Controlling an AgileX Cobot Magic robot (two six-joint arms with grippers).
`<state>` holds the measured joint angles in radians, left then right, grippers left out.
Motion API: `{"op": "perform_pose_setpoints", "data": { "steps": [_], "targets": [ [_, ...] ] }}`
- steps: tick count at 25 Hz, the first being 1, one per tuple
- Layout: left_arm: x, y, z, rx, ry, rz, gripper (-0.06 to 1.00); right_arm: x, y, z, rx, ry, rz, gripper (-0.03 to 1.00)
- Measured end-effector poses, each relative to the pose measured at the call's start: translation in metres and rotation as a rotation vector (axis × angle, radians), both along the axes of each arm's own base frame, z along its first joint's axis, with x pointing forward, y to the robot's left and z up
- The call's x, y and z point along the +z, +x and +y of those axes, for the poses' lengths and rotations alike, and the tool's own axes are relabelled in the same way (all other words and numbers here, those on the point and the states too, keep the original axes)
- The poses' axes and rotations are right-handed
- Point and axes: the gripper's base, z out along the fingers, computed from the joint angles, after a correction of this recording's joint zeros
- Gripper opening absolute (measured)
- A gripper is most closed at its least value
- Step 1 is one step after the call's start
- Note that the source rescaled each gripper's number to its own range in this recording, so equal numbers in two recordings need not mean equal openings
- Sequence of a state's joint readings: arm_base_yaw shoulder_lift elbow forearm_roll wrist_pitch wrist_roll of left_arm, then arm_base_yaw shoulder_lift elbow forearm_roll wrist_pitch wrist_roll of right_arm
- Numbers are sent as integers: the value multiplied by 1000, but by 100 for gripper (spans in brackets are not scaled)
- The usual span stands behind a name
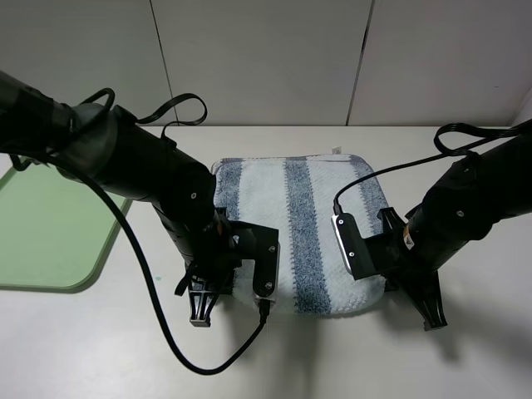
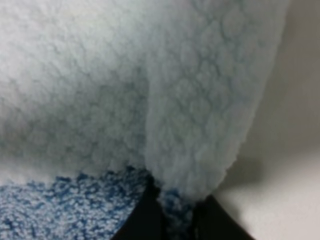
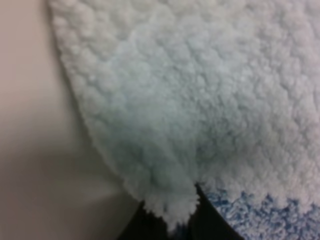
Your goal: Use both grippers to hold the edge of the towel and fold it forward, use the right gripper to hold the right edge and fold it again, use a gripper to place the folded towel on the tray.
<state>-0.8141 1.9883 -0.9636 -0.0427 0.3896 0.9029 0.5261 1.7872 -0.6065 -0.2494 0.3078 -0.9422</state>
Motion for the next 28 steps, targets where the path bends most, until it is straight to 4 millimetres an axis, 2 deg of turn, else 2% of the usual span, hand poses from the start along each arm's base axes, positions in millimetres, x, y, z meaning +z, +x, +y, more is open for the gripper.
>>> {"op": "perform_pose_setpoints", "data": {
  "steps": [18, 23, 28],
  "targets": [
    [2, -2, 2, -1, 20, 22, 0, 5, -1, 0, -26, 17, -6, 0],
    [15, -7, 6, 2, 39, 50, 0, 24, -7, -4, -55, 18, -12, 0],
    [40, -11, 9, 2, 24, 43, 0, 47, -11, -4, -113, 83, -50, 0]
  ]
}}
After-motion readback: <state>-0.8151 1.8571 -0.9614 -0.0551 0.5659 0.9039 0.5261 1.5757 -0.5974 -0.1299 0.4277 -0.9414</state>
